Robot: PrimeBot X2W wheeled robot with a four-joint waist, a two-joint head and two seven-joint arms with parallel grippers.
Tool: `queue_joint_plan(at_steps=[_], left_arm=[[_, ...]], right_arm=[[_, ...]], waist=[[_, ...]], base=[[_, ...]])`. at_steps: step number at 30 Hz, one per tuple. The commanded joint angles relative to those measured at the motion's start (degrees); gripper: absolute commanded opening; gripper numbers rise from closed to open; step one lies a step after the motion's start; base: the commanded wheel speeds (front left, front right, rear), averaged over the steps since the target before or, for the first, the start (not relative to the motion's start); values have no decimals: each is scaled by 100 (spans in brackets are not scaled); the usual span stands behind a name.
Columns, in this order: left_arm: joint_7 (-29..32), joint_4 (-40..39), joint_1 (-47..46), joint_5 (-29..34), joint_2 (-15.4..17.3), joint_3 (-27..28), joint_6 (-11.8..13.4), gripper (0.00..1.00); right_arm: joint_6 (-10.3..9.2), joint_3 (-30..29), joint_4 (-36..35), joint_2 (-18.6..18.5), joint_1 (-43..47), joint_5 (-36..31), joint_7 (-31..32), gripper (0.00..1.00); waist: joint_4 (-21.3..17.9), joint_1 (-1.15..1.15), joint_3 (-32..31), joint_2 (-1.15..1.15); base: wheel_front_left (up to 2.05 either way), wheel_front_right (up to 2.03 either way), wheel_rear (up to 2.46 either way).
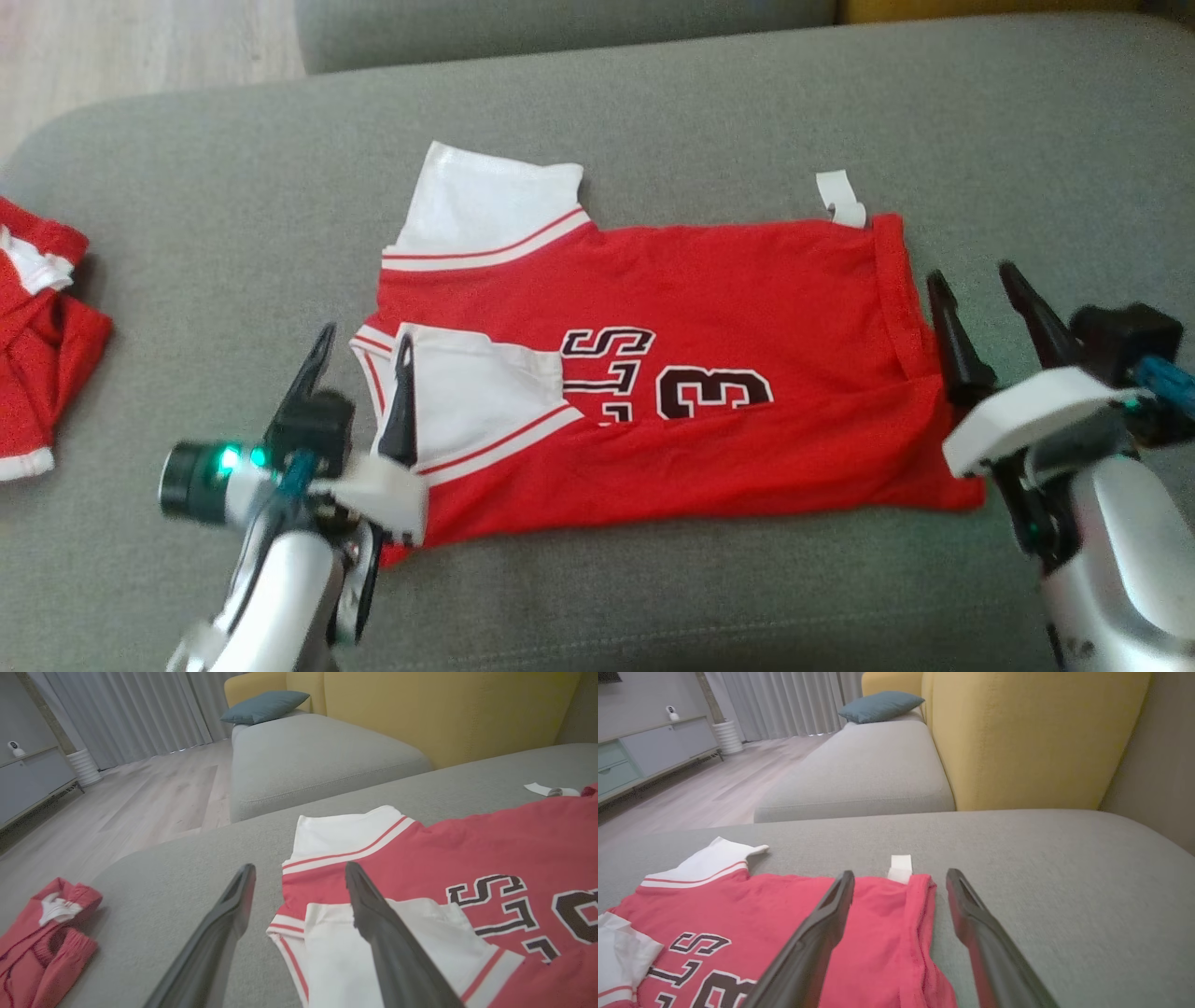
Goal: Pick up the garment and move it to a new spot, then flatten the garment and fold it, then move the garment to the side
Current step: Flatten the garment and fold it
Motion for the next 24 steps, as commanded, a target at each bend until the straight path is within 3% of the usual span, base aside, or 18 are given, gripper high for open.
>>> queue_joint_plan(at_steps=[1,6,13,18,24], left_arm=[[-50,-38,-490,-11,74,195,-68,100],[252,549,-1516,-175,78,149,-623,100],[1267,1899,-3396,-328,365,-40,-1818,100],[1762,2796,-4341,-352,552,-201,-2121,100],[1864,3407,-4954,-132,823,-587,-2206,100]], right_arm=[[20,132,-240,33,-315,-105,-134,100],[20,261,-202,173,-773,-463,-185,100],[20,489,-82,357,-1586,-760,-143,100],[20,742,48,461,-2076,-835,-151,100],[20,876,148,509,-2438,-878,-210,100]], waist=[[-88,0,162,0],[-225,0,534,0],[-547,0,1136,0],[-831,0,1489,0],[-1029,0,1786,0]], base=[[0,0,0],[0,0,0],[0,0,0],[0,0,0],[0,0,0]])
